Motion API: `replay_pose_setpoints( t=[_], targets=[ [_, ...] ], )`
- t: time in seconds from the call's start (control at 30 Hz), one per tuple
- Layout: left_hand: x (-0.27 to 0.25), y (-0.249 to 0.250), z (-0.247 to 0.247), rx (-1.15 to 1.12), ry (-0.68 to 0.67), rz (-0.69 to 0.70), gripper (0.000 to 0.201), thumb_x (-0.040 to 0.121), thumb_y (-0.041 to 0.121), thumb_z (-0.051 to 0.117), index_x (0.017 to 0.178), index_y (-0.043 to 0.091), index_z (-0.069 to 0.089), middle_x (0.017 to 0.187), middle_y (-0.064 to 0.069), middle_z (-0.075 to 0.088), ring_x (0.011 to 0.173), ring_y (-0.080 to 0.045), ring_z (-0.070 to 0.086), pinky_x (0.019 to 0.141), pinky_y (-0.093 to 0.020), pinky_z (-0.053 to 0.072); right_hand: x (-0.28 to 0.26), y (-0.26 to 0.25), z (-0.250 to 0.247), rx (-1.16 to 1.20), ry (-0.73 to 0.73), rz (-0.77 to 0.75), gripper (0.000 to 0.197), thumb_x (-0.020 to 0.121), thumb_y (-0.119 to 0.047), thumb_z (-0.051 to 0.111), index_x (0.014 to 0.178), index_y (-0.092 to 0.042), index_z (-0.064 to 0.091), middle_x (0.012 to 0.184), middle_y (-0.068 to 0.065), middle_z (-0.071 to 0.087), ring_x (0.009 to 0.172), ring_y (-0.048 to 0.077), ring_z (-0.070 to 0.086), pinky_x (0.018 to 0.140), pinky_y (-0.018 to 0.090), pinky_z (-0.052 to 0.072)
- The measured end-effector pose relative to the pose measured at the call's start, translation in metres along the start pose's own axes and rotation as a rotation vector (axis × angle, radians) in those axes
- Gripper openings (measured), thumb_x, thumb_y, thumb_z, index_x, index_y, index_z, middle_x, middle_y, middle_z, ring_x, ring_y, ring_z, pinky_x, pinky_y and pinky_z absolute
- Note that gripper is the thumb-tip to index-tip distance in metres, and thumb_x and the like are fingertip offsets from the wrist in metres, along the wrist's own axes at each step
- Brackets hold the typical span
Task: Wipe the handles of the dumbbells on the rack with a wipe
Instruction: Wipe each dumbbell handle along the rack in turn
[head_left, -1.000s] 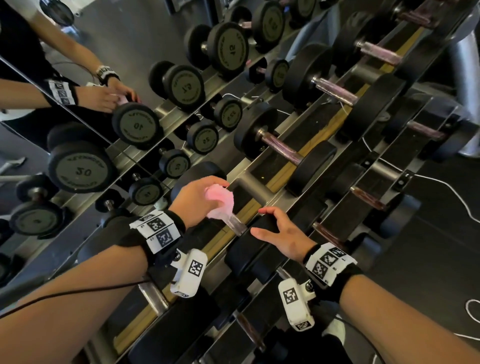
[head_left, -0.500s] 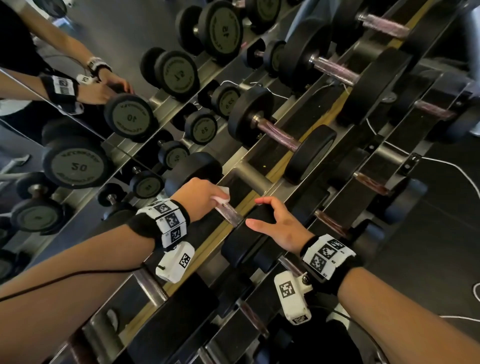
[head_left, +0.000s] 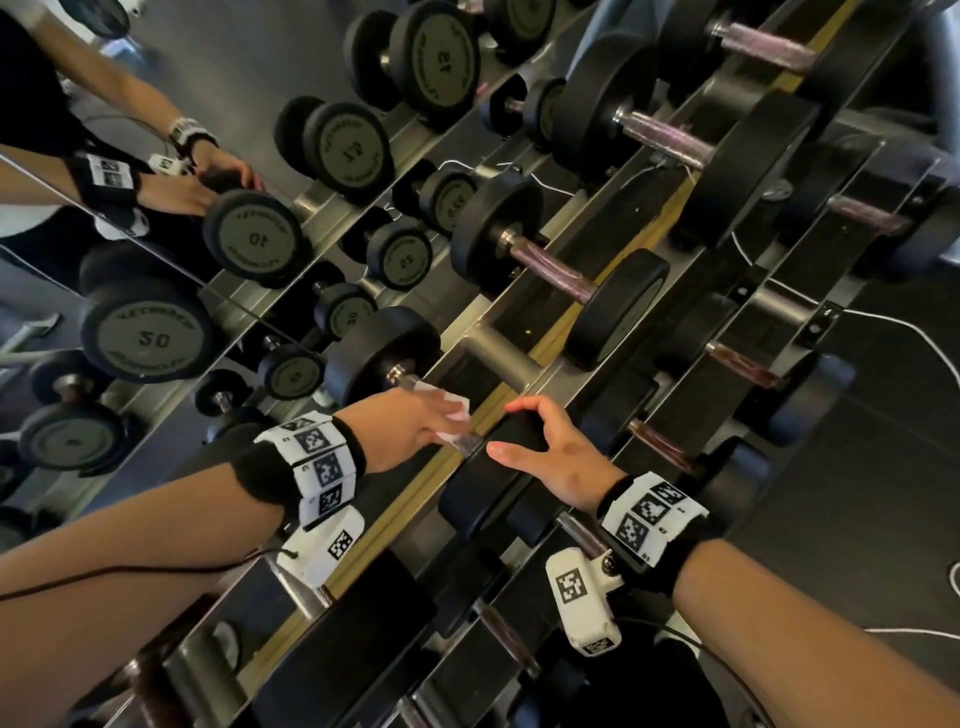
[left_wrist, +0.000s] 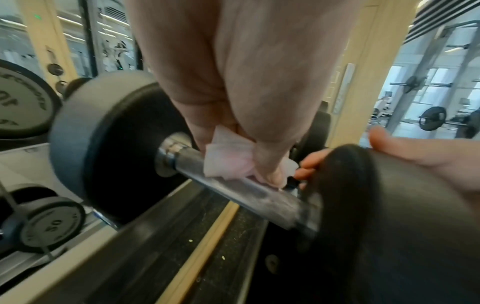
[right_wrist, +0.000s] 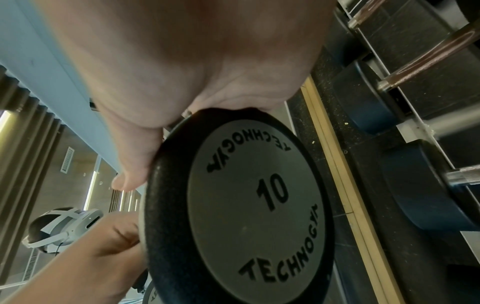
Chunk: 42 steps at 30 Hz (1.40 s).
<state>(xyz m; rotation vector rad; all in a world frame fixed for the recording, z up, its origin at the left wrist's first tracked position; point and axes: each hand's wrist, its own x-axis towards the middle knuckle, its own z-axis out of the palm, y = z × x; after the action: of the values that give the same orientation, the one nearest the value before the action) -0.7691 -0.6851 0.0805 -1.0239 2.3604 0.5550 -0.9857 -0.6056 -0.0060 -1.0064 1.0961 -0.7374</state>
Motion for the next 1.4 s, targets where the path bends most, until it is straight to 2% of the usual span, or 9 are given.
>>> replay_pose_setpoints(
  t=[0.17,0.3,0.4,0.5,0.6,0.8,0.93,1.27,1.4],
  targets=[
    [0.009,-0.005,-0.009,-0.087,0.116,-0.190,0.039,0.101,0.009,0.044,0.135,0.017,0.060,0.141,-0.003,0.056,0.135,-0.021,0.046,0.117,-0.033,0.027,-0.002,-0.003,-0.001,-0.007,-0.005,0.000,0.056,0.081,-0.039,0.077,0.126,-0.034,0.044,0.131,0.001,0.044,0.119,0.020,0.051,0.100,0.041,0.050],
    [0.004,0.008,0.006,-0.145,0.117,-0.121,0.038,0.102,0.011,0.041,0.131,0.025,0.062,0.141,0.003,0.055,0.135,-0.016,0.046,0.114,-0.023,0.026,-0.003,-0.004,0.000,-0.006,-0.008,0.001,0.055,0.082,-0.037,0.077,0.126,-0.033,0.044,0.130,0.001,0.044,0.119,0.020,0.051,0.099,0.040,0.051],
    [-0.001,0.007,0.001,-0.248,0.144,-0.110,0.035,0.104,0.017,0.042,0.126,0.030,0.065,0.137,0.011,0.058,0.127,-0.006,0.051,0.104,-0.008,0.025,-0.002,-0.004,-0.001,-0.024,-0.010,-0.007,0.054,0.082,-0.037,0.076,0.126,-0.032,0.044,0.130,0.000,0.044,0.119,0.019,0.050,0.099,0.039,0.051],
    [-0.001,-0.001,-0.010,-0.400,0.308,-0.142,0.031,0.102,0.018,0.048,0.120,0.031,0.070,0.122,0.015,0.068,0.112,0.011,0.055,0.103,-0.011,0.037,-0.001,-0.004,-0.002,-0.028,-0.011,-0.011,0.053,0.082,-0.037,0.076,0.124,-0.033,0.045,0.130,-0.001,0.045,0.119,0.018,0.051,0.102,0.042,0.050],
    [0.005,-0.006,-0.012,-0.431,0.471,-0.169,0.031,0.101,0.014,0.049,0.119,0.026,0.071,0.124,0.012,0.067,0.109,0.023,0.047,0.094,0.007,0.027,-0.001,-0.004,-0.002,-0.025,-0.009,-0.012,0.053,0.082,-0.038,0.076,0.124,-0.033,0.045,0.130,-0.002,0.045,0.120,0.018,0.050,0.103,0.044,0.048],
    [0.014,0.004,0.012,-0.212,0.147,-0.170,0.034,0.103,0.015,0.044,0.132,0.022,0.062,0.142,0.003,0.055,0.142,-0.016,0.037,0.121,-0.035,0.022,-0.001,-0.005,0.000,-0.004,-0.010,-0.006,0.052,0.082,-0.036,0.077,0.123,-0.033,0.045,0.129,-0.001,0.042,0.117,0.019,0.052,0.097,0.044,0.054],
    [0.003,0.012,0.014,-0.318,0.187,-0.163,0.030,0.103,0.025,0.046,0.125,0.033,0.066,0.129,0.007,0.063,0.127,-0.011,0.052,0.107,-0.023,0.033,0.000,-0.004,0.000,0.008,-0.007,-0.007,0.053,0.082,-0.034,0.077,0.125,-0.030,0.045,0.129,0.002,0.043,0.119,0.022,0.052,0.097,0.047,0.053],
    [0.015,0.015,0.002,-0.153,0.054,-0.151,0.032,0.102,0.019,0.043,0.124,0.024,0.066,0.129,0.004,0.063,0.122,-0.014,0.055,0.109,-0.036,0.039,0.001,-0.001,-0.001,-0.014,-0.005,-0.011,0.052,0.081,-0.039,0.076,0.122,-0.034,0.045,0.129,-0.002,0.043,0.119,0.021,0.051,0.099,0.045,0.052],
    [0.017,0.011,-0.007,-0.275,0.113,-0.154,0.028,0.103,0.023,0.044,0.115,0.029,0.069,0.111,0.011,0.068,0.109,-0.007,0.060,0.097,-0.016,0.040,0.002,0.000,-0.001,-0.023,-0.013,-0.013,0.051,0.080,-0.041,0.077,0.121,-0.037,0.045,0.128,-0.001,0.044,0.119,0.022,0.051,0.098,0.045,0.053]
  ],
)
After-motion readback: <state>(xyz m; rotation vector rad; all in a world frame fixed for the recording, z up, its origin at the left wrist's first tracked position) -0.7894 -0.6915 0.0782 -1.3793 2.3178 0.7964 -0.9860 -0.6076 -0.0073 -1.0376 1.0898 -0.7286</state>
